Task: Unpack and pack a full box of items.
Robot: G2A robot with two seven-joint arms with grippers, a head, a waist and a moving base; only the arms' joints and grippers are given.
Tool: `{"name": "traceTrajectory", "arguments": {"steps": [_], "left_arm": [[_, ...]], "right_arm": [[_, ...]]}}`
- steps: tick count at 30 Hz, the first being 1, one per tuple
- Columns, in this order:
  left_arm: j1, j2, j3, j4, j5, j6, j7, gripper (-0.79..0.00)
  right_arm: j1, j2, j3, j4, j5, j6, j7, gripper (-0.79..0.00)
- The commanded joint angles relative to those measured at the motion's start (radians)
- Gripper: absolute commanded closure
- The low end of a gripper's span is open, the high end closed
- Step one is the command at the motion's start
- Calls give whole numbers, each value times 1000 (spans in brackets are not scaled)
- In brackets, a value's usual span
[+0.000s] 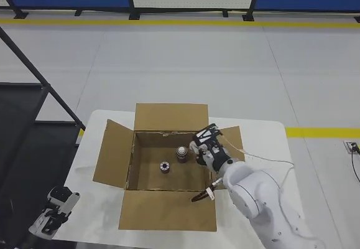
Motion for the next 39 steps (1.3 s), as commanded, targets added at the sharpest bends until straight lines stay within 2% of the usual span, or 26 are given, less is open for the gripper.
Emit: {"name": "traceTrajectory", "arguments": {"steps": [1,5,7,10,12,17,25,26,27,28,34,39], "left_arm": [[0,0,0,0,0,0,0,-785],[0,0,0,0,0,0,0,-785],[0,0,0,0,0,0,0,-785],[0,0,0,0,0,0,0,-785],[0,0,0,0,0,0,0,-785],[0,0,0,0,0,0,0,-785],[0,0,0,0,0,0,0,-785],[0,0,0,0,0,0,0,-785],[0,0,0,0,0,0,0,-785],[0,0,0,0,0,0,0,-785],[0,0,0,0,0,0,0,-785],[0,0,0,0,0,0,0,-785]], "right_arm": [[-102,11,105,-111,-40,51,-52,0],[-249,24,280,-166,-49,128,-125,0],[-285,30,357,-121,-35,130,-109,0],[-293,35,415,-10,-6,95,-73,0],[-282,39,426,78,-5,54,-69,0],[-225,43,422,263,-36,30,-38,0],[-171,47,420,387,-39,-2,4,-9],[-168,48,420,394,-29,-10,11,-209],[-164,48,422,399,-27,-13,13,-453],[-162,49,421,402,-28,-15,14,-785],[-166,52,432,366,-24,-9,-2,-785],[-213,52,454,198,-46,58,-78,-785]]}}
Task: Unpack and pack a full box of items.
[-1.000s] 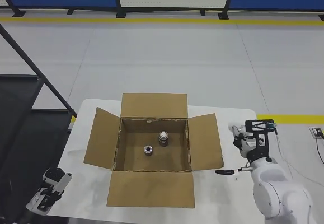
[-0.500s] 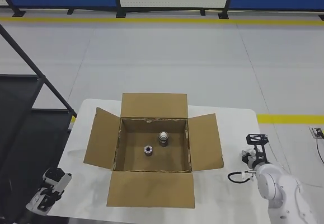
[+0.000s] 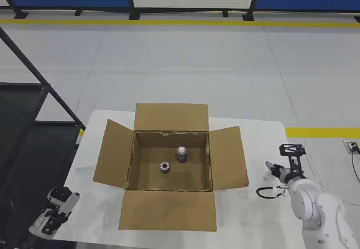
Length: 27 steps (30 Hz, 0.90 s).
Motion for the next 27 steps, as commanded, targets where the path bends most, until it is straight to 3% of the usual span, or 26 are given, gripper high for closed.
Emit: {"name": "traceTrajectory", "arguments": {"steps": [1,4,6,10,15,20,27], "left_arm": [[0,0,0,0,0,0,0,-785],[0,0,0,0,0,0,0,-785],[0,0,0,0,0,0,0,-785],[0,0,0,0,0,0,0,-785],[0,0,0,0,0,0,0,-785],[0,0,0,0,0,0,0,-785],[0,0,0,0,0,0,0,-785]], "right_arm": [[-23,-2,2,-99,-17,48,-38,-785],[-68,-8,-43,-287,-13,66,-113,-785],[-87,-12,-109,-390,16,1,-154,-785],[-1,-19,-291,-399,-11,-128,-107,-785],[272,-60,-541,-170,49,-179,19,-785],[520,-127,-737,150,161,-148,125,-785],[681,-208,-870,475,284,-99,123,-785]]}}
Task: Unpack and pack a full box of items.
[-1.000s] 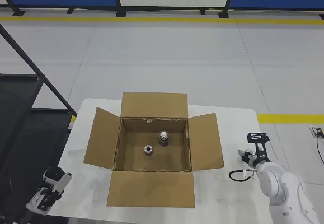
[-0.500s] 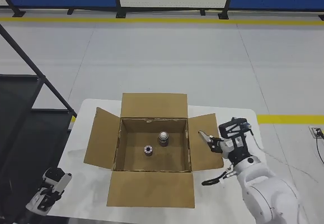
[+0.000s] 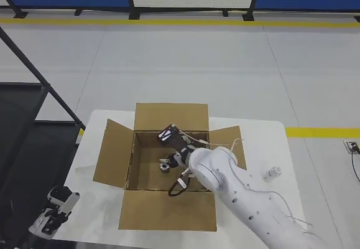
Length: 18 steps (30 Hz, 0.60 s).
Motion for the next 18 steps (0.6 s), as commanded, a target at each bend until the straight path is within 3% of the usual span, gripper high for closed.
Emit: {"name": "traceTrajectory", "arguments": {"steps": [1,12,15,18], "left_arm": [[0,0,0,0,0,0,0,-785],[0,0,0,0,0,0,0,-785],[0,0,0,0,0,0,0,-785],[0,0,0,0,0,0,0,-785]], "right_arm": [[28,-17,-17,79,14,28,-9,-785],[80,-69,-34,306,101,50,-48,-785],[94,-81,-35,354,112,44,-71,-391],[106,-91,-40,390,111,43,-82,-296]]}}
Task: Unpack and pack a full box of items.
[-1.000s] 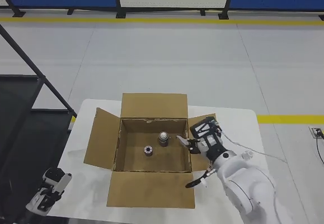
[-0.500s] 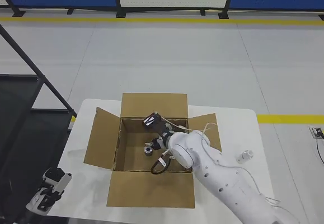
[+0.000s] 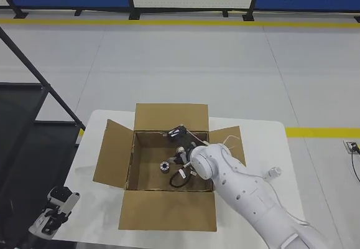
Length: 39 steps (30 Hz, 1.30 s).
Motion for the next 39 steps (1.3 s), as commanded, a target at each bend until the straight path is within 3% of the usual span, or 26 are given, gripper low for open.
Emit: {"name": "traceTrajectory", "arguments": {"steps": [1,2,4,12,17,25,29,34,39], "left_arm": [[0,0,0,0,0,0,0,-785],[0,0,0,0,0,0,0,-785],[0,0,0,0,0,0,0,-785],[0,0,0,0,0,0,0,-785],[0,0,0,0,0,0,0,-785],[0,0,0,0,0,0,0,-785],[0,0,0,0,0,0,0,-785],[0,0,0,0,0,0,0,-785],[0,0,0,0,0,0,0,-785]], "right_arm": [[6,-6,-2,17,2,-1,-5,-209],[9,-9,-4,25,3,-2,-8,-114],[15,-16,-6,39,3,-4,-15,0],[-6,-14,16,-27,-12,-26,-23,0],[-96,24,71,-249,-112,23,-3,0],[-448,122,289,-898,-392,94,24,0],[-686,161,473,-1194,-496,124,43,0],[-945,183,672,-1372,-496,163,16,0],[-1185,191,869,-1390,-335,141,-74,0]]}}
